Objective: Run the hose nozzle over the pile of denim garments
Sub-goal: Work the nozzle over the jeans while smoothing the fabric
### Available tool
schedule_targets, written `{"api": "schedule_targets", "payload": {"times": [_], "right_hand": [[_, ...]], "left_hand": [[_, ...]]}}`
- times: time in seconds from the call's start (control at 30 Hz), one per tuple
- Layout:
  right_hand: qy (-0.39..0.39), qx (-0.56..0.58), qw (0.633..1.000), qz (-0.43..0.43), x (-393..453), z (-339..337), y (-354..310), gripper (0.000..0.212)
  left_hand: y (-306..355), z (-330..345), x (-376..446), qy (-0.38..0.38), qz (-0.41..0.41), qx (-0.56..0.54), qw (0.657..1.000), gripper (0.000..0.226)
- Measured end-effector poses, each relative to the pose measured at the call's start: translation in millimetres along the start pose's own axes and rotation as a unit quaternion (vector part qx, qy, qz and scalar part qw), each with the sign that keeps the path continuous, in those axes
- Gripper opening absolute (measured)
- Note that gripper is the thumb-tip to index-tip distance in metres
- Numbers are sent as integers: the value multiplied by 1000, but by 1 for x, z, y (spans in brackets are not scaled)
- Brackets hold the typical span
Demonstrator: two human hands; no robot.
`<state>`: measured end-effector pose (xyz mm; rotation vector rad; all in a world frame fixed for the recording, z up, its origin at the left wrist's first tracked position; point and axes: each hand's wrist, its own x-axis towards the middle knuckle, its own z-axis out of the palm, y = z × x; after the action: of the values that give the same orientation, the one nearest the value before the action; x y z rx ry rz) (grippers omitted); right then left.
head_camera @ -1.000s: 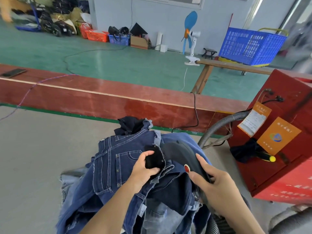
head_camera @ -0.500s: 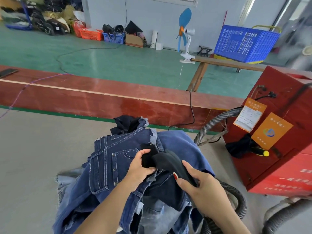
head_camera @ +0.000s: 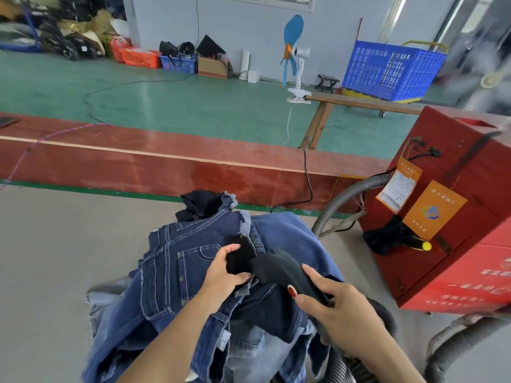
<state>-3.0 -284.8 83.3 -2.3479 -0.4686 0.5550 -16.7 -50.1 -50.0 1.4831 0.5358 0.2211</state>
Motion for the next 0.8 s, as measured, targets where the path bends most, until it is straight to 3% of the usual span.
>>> {"api": "schedule_targets", "payload": {"times": [0.17, 0.4, 0.67, 0.8], "right_hand": [[33, -23, 999, -24, 11, 10, -7, 56], [82, 35, 996, -14, 18, -7, -5, 57], [-1, -27, 1000, -3, 14, -4, 5, 54], [35, -70, 997, -14, 21, 6, -7, 56]], "left_hand": [[-1, 0, 0, -1, 6, 10, 1000, 66], [3, 1, -3, 17, 5, 17, 1000, 49], [6, 6, -5, 33, 14, 61, 997, 58], [5, 7, -5, 30, 21, 80, 996, 56]]}}
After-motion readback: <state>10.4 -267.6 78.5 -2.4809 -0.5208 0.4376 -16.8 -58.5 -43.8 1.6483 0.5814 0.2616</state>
